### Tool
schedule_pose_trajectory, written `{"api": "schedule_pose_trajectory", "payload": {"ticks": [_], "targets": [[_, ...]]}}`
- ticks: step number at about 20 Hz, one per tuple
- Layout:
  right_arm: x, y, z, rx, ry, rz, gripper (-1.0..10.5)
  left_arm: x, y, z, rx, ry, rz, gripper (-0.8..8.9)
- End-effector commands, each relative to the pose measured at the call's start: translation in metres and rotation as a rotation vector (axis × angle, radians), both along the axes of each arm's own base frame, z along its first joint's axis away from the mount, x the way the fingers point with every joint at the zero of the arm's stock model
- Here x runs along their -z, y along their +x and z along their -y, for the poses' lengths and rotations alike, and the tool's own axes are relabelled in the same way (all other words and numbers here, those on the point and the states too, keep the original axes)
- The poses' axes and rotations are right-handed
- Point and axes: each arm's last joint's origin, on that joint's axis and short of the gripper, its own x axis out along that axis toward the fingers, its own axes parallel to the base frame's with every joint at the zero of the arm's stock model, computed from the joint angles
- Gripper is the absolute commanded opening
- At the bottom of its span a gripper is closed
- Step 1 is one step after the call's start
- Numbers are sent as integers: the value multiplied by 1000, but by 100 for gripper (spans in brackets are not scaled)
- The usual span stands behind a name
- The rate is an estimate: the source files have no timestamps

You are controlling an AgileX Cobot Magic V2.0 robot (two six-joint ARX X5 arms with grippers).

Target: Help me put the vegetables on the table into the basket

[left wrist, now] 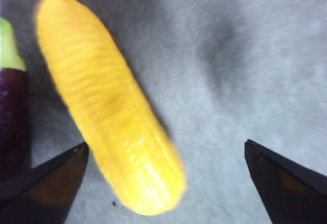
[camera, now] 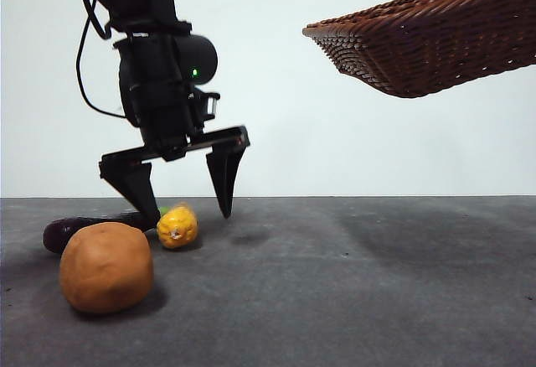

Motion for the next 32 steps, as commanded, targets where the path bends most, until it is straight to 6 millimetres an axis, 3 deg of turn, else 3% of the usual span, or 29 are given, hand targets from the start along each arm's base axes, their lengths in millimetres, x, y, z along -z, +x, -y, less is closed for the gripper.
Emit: {"api": "schedule_pose_trajectory", "payload": {"ticks": [1,2,4,5,8,9,11,12,15,17,20,22,26,29,32], "targets": [[-2,-2,0,-9,6,17,-8,8,2,1,-28,27,-5,842],[-2,-2,0,-9,6,17,-8,8,3,2,-29,25,7,815],[-2,-2,0,-21,0,21,-8,8,4,4,-38,14,20,538],[-2,-2,0,-22,0,17,-8,10,5,5,-36,14,20,456],[-1,-3,0,-28,-4,10,-8,20,6,6,-44,18,-10,434],[-1,-3,0,-30,-5,11,-8,20,6,7,-54,16,-8,377],[-1,-3,0,-30,-5,12,-8,20,6,9,-49,18,0,31],[-1,-3,0,-30,-5,10,-8,21,4,10,-45,22,-6,-6],[-1,-3,0,-29,-5,11,-8,17,4,21,-7,0,40,-8],[-2,-3,0,-29,-6,12,-8,-1,5,24,55,-59,38,-8],[-1,-3,1,-2,-46,10,-8,-65,0,22,102,-121,147,-7],[0,-2,1,20,-40,0,-8,-109,-14,16,114,-182,240,-7],[5,4,2,90,-45,-44,-8,-164,-54,12,165,-234,353,-5],[14,11,-6,107,-38,-92,-8,-174,-76,33,252,-256,373,-5],[20,16,-22,89,-71,-117,-8,-162,-88,64,339,-257,346,-5]]}}
